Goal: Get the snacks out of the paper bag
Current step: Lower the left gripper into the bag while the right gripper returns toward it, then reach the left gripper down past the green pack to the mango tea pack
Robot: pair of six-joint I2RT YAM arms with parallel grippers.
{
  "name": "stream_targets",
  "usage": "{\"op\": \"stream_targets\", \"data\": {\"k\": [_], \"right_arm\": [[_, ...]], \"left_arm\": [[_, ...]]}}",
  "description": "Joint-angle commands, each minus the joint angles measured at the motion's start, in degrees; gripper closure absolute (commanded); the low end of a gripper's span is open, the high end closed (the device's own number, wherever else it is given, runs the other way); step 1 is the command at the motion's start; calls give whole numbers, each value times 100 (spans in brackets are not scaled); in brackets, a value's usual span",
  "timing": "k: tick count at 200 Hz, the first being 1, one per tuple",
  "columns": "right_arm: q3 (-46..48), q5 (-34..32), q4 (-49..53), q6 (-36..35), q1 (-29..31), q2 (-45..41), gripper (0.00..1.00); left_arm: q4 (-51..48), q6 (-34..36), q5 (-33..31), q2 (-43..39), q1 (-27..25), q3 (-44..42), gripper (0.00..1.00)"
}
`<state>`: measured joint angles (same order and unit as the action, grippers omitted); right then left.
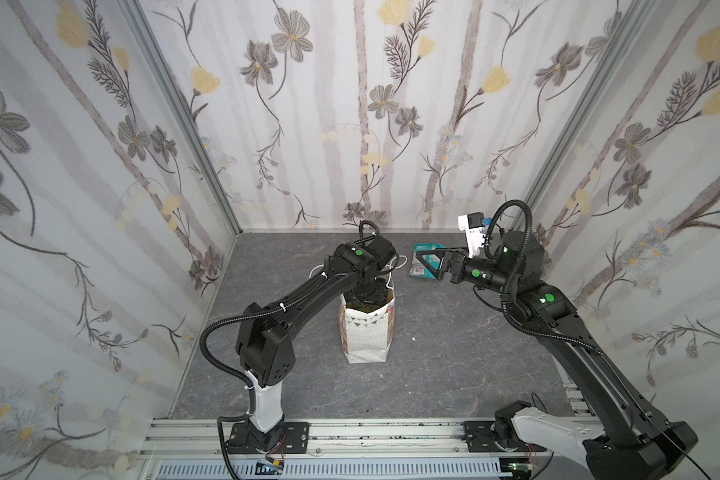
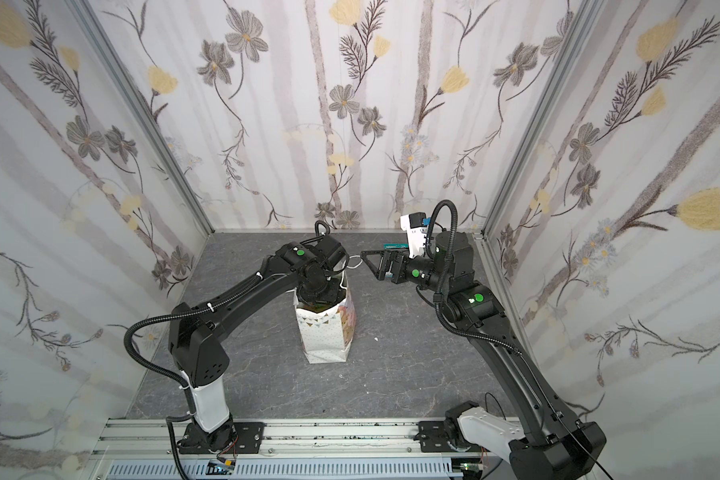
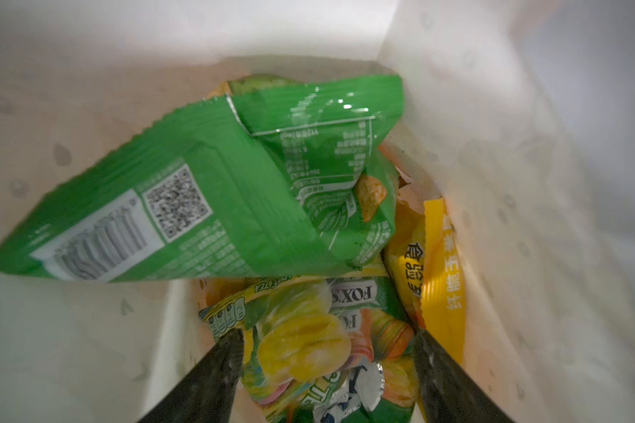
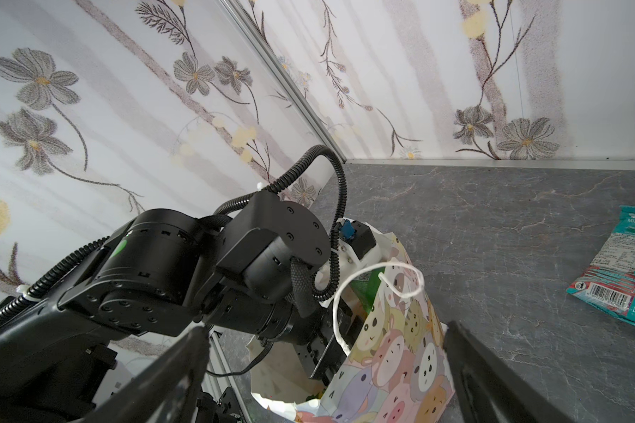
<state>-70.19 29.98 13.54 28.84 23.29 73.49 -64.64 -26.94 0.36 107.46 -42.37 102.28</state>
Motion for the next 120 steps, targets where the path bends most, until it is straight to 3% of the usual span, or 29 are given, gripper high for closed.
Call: {"op": "stream_targets", "data": {"k": [1, 44, 120], "right_arm": [[-62, -27, 59, -87, 18, 47, 1], [-99, -60, 105, -89, 68, 55, 1], [-205, -137, 212, -98, 158, 42, 1]], "left_arm": [[187, -115, 156, -25, 1, -123, 24], [216, -82, -97, 16, 1, -384, 23], [529, -208, 205, 150, 27, -882, 23]]}}
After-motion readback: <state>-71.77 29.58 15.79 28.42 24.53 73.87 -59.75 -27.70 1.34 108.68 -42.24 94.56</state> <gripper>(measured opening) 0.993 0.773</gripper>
